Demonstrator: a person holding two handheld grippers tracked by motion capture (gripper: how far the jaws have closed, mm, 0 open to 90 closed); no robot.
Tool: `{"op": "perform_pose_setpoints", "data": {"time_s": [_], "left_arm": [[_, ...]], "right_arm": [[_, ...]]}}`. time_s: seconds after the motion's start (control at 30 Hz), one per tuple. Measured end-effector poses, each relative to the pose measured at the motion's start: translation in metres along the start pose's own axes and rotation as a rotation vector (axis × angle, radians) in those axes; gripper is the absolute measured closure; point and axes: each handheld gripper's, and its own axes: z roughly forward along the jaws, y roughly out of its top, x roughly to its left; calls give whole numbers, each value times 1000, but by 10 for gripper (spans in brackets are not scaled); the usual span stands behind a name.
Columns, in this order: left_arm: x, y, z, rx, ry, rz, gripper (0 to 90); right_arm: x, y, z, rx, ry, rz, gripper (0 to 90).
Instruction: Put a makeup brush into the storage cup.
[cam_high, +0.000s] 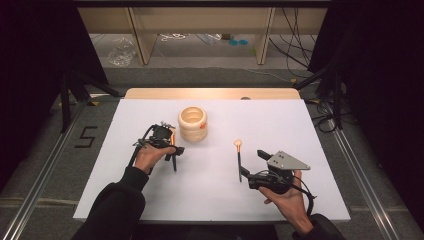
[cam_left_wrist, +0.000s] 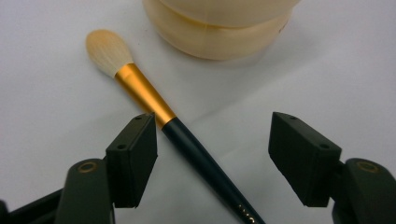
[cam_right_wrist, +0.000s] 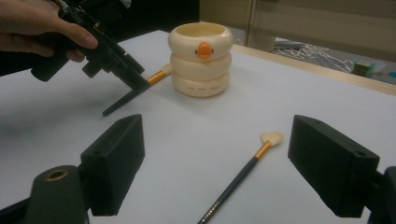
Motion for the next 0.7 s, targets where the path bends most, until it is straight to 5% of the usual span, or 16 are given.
{"op": "perform_pose_setpoints", "data": {"time_s": [0.3, 0.4, 0.47, 0.7], "left_arm": [[5, 0, 5, 68, -13, -11, 380], [5, 0, 6, 68, -21, -7, 410], [6, 0, 7, 81, -23, -11, 424], [11, 0, 9, 92, -24, -11, 512]], "right_arm": [[0, 0, 0, 1, 4, -1, 201], [1, 0, -2, 37, 15, 16, 202], [0, 0, 0, 6, 9, -2, 204], [0, 0, -1, 25, 14, -1, 211]]}}
